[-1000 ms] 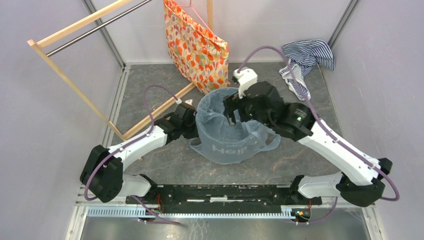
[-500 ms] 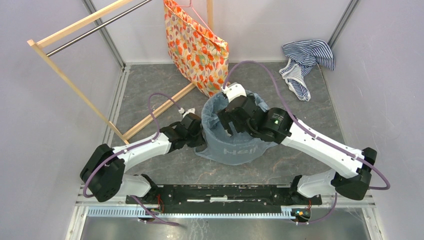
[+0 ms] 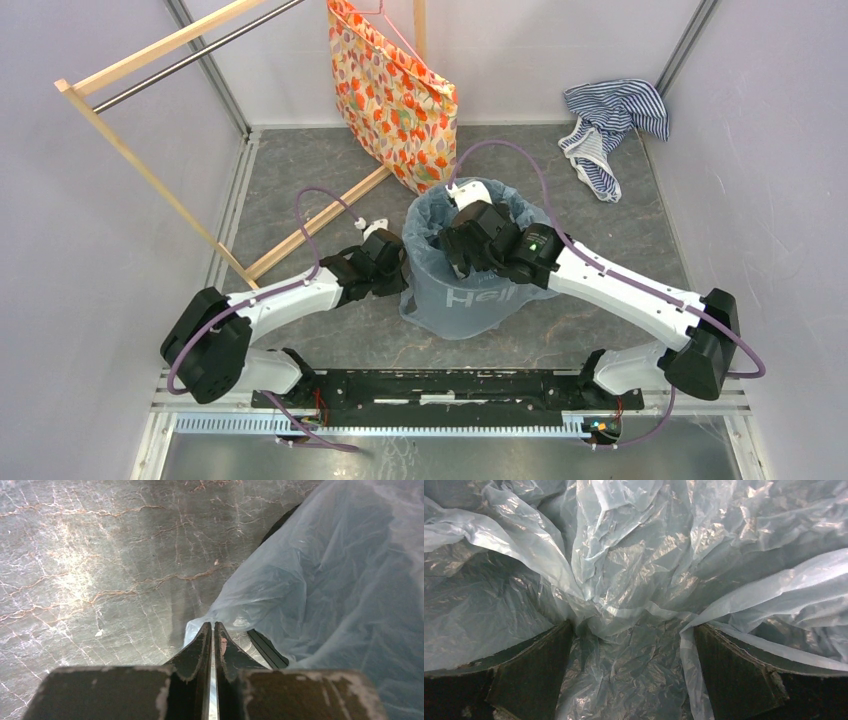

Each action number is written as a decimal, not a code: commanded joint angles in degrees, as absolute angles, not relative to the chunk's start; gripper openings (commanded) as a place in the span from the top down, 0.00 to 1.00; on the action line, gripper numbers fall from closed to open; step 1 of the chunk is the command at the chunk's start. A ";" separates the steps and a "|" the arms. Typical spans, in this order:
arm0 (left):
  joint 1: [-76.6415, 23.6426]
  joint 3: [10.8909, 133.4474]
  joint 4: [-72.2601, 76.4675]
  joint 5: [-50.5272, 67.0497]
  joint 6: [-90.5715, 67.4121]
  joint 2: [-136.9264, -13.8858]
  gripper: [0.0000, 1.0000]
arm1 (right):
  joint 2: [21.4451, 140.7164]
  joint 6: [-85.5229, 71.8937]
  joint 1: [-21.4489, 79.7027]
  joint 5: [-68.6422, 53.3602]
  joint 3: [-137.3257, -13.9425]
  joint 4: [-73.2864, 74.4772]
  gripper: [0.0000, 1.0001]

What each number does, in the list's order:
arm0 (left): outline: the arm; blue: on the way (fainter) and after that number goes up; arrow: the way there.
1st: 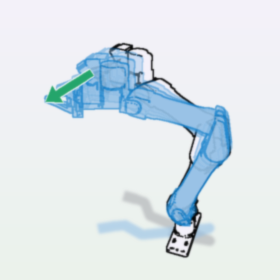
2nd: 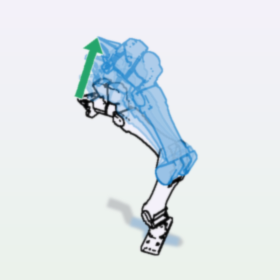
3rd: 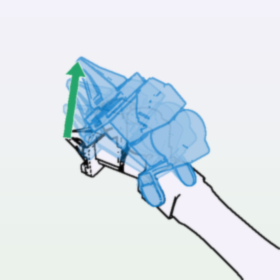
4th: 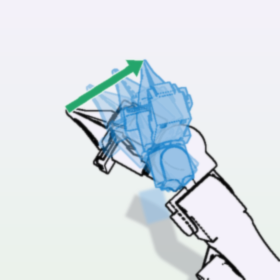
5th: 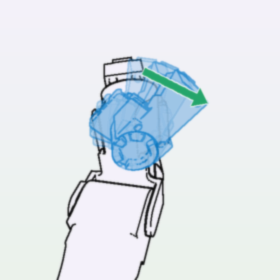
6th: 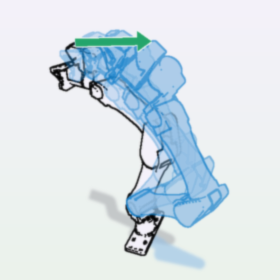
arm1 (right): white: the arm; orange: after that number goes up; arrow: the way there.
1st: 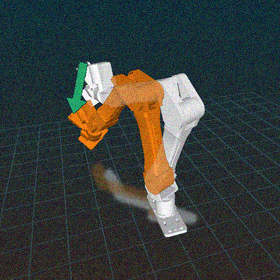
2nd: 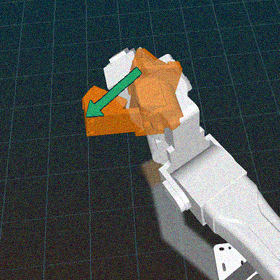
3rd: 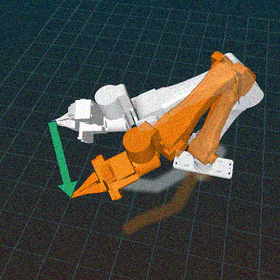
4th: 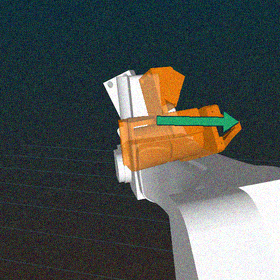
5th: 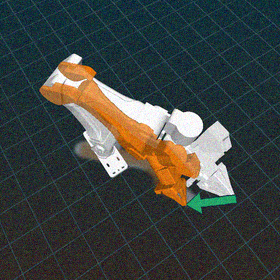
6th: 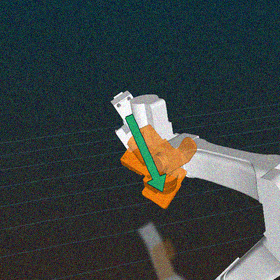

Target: Put the trash bags into the trash bin

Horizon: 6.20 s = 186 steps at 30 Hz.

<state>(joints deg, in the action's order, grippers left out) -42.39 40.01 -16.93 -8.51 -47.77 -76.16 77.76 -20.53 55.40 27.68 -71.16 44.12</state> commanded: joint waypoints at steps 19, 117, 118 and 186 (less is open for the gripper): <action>-42.52 39.55 -13.54 -9.23 -47.90 -77.78 0.92 | 80.82 -19.64 53.55 22.31 -60.45 32.48 0.02; -42.45 43.70 -18.44 -10.18 -42.99 -76.99 0.94 | 90.14 -13.69 50.93 20.25 -71.46 41.32 0.02; -42.45 43.68 -18.38 -10.12 -42.98 -77.01 0.94 | 90.06 -13.75 50.85 20.32 -71.54 41.54 0.02; -42.32 38.33 -22.78 -18.85 -42.16 -72.80 0.71 | 70.08 -16.04 51.67 7.24 -81.93 33.78 0.02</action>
<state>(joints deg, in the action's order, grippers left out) -42.39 38.48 -21.58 -16.19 -43.59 -74.94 72.38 -15.66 51.40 7.53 -78.76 35.40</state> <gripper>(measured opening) 0.277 0.979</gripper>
